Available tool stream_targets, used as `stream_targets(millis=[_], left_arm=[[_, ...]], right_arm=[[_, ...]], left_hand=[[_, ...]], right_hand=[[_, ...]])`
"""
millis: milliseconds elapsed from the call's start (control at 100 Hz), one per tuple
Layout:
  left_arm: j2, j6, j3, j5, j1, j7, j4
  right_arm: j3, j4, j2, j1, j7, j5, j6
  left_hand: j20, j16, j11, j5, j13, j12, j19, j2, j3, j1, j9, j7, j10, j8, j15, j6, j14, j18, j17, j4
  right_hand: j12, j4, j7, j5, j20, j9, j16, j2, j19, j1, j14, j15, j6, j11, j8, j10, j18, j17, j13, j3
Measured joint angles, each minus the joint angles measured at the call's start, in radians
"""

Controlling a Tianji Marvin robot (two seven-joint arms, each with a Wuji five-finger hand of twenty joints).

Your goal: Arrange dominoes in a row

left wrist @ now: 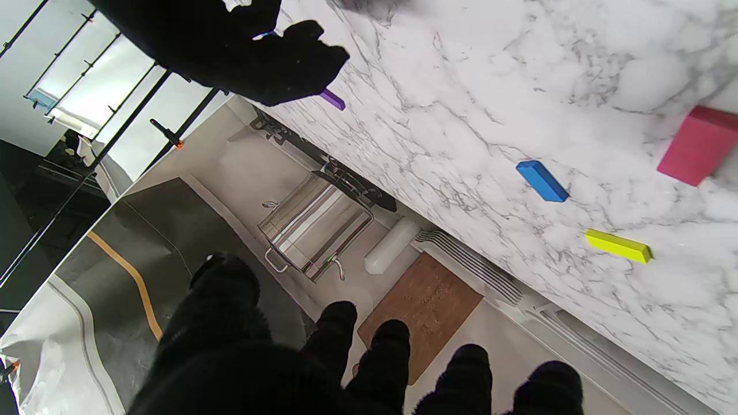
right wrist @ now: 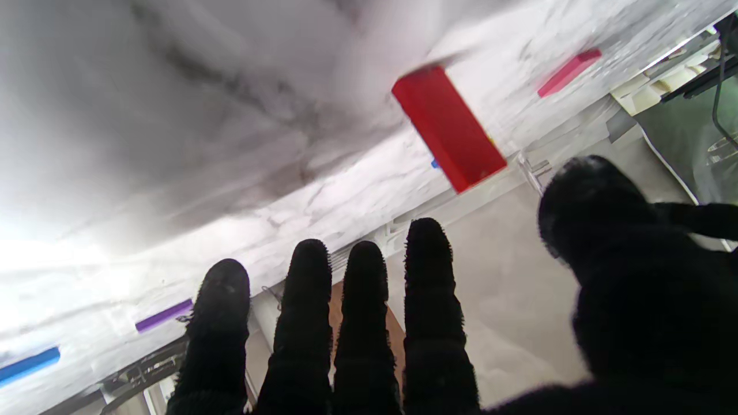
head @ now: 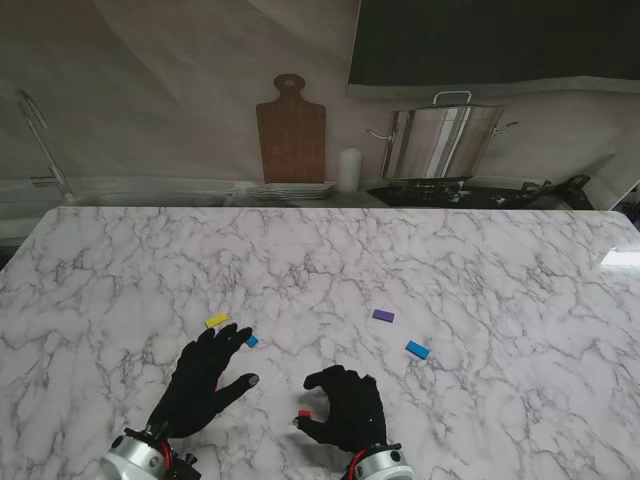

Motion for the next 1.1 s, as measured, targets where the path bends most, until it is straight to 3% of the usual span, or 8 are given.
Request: stream_targets(millis=[130,280,400,530,600,700,920,1100], left_arm=[[0.0,0.0,-0.002,0.0,0.001,0.0,-0.002],[0.0,0.0,-0.003,0.0,0.003,0.001,-0.004],[0.0,-0.001,-0.003,0.0,0.006,0.002,-0.007],[0.0,-0.003,-0.003,-0.001,0.008,0.006,-0.008],[-0.001,-0.006,-0.003,-0.001,0.009,0.01,-0.008],[-0.001,-0.011,-0.003,0.0,0.009,0.016,-0.008],[-0.001,-0.015,0.0,0.0,0.009,0.017,-0.008],[-0.001,-0.015,0.006,0.0,0.009,0.018,-0.007]], right_arm=[[0.026,-0.019,-0.001,-0.014,-0.024,-0.008,0.0],[0.076,-0.076,0.0,-0.043,-0.012,-0.013,0.002],[0.137,-0.137,0.004,-0.077,0.004,-0.051,0.003],[0.2,-0.172,0.012,-0.102,0.012,-0.081,0.003],[0.244,-0.189,0.018,-0.115,0.06,-0.107,0.004],[0.289,-0.205,0.036,-0.12,0.157,-0.143,0.032],[0.346,-0.14,0.055,-0.088,0.175,-0.175,0.036],[0.373,-0.065,0.075,-0.022,0.28,-0.238,0.037]], left_hand=[[0.001,0.0,0.0,0.0,0.0,0.0,0.0,0.0,0.0,0.0,0.0,0.0,0.0,0.0,0.0,0.001,0.0,0.0,0.0,0.0],[0.002,0.0,0.0,0.0,0.0,0.0,0.0,0.0,0.0,0.0,0.0,0.0,0.0,0.0,0.0,0.002,0.0,0.0,0.0,0.0],[0.003,0.0,0.0,0.0,0.0,0.0,0.0,0.0,0.0,0.0,0.0,0.0,0.0,0.0,0.0,0.004,0.0,0.0,0.0,0.0],[0.003,0.0,0.0,0.0,0.0,0.0,0.0,0.0,0.0,0.0,0.0,0.0,0.0,0.0,0.0,0.004,0.0,0.0,0.0,0.0],[0.004,0.0,0.0,0.0,0.0,0.0,0.0,0.0,0.0,0.0,0.0,0.0,0.0,0.0,0.0,0.004,0.0,0.0,0.0,0.0],[0.004,0.0,0.0,0.0,0.0,0.0,0.0,0.0,0.0,0.0,0.0,0.0,0.0,0.0,0.0,0.004,0.0,0.0,0.0,0.0],[0.004,0.0,0.0,0.0,0.0,0.0,0.0,0.0,0.0,0.0,0.0,0.0,0.0,0.0,0.0,0.004,0.0,0.0,0.0,0.0],[0.004,0.0,0.0,0.0,0.0,0.0,0.0,0.0,0.0,0.0,0.0,0.0,0.0,0.0,0.0,0.005,0.0,0.0,0.0,0.0]], right_hand=[[-0.019,0.0,-0.013,0.0,0.0,0.0,-0.021,0.011,-0.012,-0.011,0.0,-0.037,0.0,-0.032,0.0,0.0,0.0,-0.002,0.0,0.004],[-0.11,0.0,-0.056,-0.012,-0.005,0.02,-0.09,0.061,-0.082,-0.011,0.0,-0.174,0.001,-0.142,-0.022,0.001,0.013,-0.002,0.03,0.005],[-0.204,0.001,-0.064,-0.01,-0.056,0.094,-0.158,0.125,-0.181,-0.01,0.0,-0.322,0.001,-0.255,-0.045,0.002,0.037,-0.002,0.084,-0.006],[-0.335,0.034,-0.128,-0.008,-0.129,0.187,-0.236,0.164,-0.287,0.02,0.0,-0.484,0.001,-0.398,-0.122,0.018,0.059,0.004,0.151,-0.019],[-0.368,0.04,-0.152,-0.008,-0.15,0.198,-0.251,0.173,-0.31,0.02,0.0,-0.522,0.001,-0.435,-0.146,0.024,0.059,0.005,0.158,-0.019],[-0.365,0.04,-0.152,-0.008,-0.16,0.198,-0.251,0.181,-0.319,0.021,0.0,-0.534,0.001,-0.436,-0.147,0.025,0.059,0.005,0.159,-0.019],[-0.306,0.042,-0.116,0.018,-0.152,0.198,-0.251,0.179,-0.308,0.031,0.0,-0.522,0.001,-0.375,-0.148,0.015,0.059,0.027,0.181,0.01],[-0.292,0.05,-0.106,0.018,-0.141,0.198,-0.228,0.166,-0.28,0.043,0.0,-0.491,0.001,-0.352,-0.143,0.013,0.059,0.049,0.184,0.088]])
